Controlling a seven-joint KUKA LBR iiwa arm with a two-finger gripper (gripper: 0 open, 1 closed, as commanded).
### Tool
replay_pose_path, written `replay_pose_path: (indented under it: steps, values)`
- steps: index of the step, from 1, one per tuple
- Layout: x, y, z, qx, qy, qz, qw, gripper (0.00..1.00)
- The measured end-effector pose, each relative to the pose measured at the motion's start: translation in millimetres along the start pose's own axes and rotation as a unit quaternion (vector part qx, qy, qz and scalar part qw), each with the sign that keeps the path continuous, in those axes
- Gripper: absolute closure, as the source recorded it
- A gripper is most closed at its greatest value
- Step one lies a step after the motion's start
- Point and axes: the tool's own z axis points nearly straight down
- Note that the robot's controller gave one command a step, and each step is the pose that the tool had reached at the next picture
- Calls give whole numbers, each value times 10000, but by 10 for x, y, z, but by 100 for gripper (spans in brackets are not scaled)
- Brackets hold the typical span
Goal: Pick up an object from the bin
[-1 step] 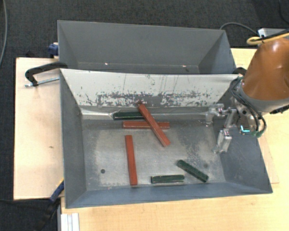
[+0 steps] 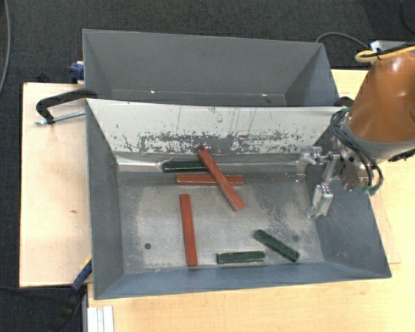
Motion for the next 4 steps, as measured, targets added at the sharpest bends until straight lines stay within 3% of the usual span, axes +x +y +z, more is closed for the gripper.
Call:
replay_pose_path:
  steps: [1,2,3,4]
  values:
    - [326,342,584,0,-11,-505,9987,0]
    - [528,475,619,-11,22,36,10000,0]
    - [550,473,492,-1,-13,6,10000,0]
    - [569,442,1017,-7,34,-102,9999,0]
